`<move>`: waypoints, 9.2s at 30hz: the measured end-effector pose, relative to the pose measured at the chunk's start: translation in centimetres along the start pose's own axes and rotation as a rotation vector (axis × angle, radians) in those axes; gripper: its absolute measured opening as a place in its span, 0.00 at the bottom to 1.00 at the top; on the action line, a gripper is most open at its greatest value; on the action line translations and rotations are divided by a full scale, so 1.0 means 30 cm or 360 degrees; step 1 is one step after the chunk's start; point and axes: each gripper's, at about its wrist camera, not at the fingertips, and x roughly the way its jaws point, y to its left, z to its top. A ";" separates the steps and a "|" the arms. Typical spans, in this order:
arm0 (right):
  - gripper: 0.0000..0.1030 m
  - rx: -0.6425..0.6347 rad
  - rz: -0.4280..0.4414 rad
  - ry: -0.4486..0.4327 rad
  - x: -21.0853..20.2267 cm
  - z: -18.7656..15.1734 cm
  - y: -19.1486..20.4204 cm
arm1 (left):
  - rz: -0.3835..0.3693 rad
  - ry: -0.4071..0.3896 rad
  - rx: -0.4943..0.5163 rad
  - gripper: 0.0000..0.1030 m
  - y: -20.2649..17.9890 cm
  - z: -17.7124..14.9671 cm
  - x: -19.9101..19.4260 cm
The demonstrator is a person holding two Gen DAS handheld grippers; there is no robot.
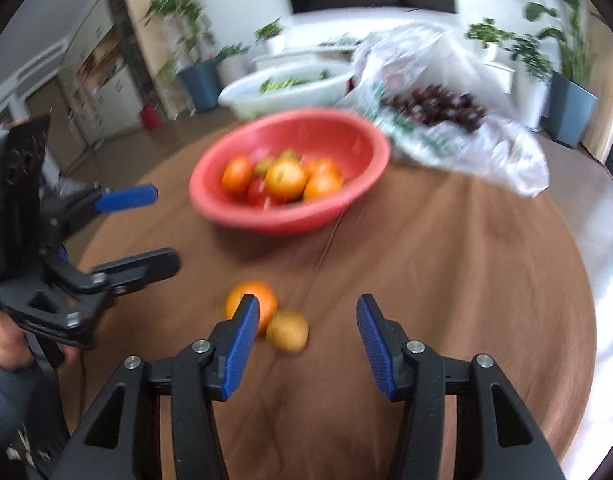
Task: Organize fruits
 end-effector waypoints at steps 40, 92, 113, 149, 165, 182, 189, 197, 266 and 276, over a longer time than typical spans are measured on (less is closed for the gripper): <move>0.28 -0.0143 0.0044 0.0099 0.033 -0.033 -0.039 | 0.0035 0.0113 0.0067 1.00 -0.123 0.015 0.143; 0.28 0.0085 -0.0034 -0.0049 -0.033 -0.023 -0.107 | 0.0089 -0.0007 -0.0154 0.34 -0.028 0.076 0.080; 0.28 0.0046 -0.0107 -0.0142 0.095 0.392 -0.028 | 0.0201 -0.0036 -0.0263 0.34 0.213 0.297 0.154; 0.30 0.0062 -0.0210 0.0037 0.282 0.397 -0.076 | 0.0248 0.0016 -0.0265 0.50 0.235 0.312 0.333; 0.70 0.0101 -0.0258 -0.0225 0.041 0.331 -0.038 | 0.0554 -0.0379 -0.0343 1.00 0.160 0.255 -0.040; 1.00 0.0074 -0.0576 -0.1137 -0.601 0.130 0.161 | 0.1122 -0.0672 -0.0510 1.00 -0.174 0.087 -0.620; 1.00 0.0162 -0.0616 -0.1013 -0.696 0.059 0.194 | 0.1015 -0.0510 -0.0521 1.00 -0.274 -0.012 -0.667; 1.00 0.0337 -0.0567 -0.0635 -0.578 -0.024 0.140 | 0.0901 -0.0240 -0.0566 1.00 -0.316 -0.120 -0.583; 1.00 0.0297 -0.0545 -0.0184 -0.331 -0.147 0.172 | 0.0818 -0.0015 -0.0651 1.00 -0.196 -0.155 -0.345; 1.00 0.0301 -0.0547 -0.0177 -0.322 -0.155 0.168 | 0.0819 -0.0014 -0.0651 1.00 -0.196 -0.155 -0.345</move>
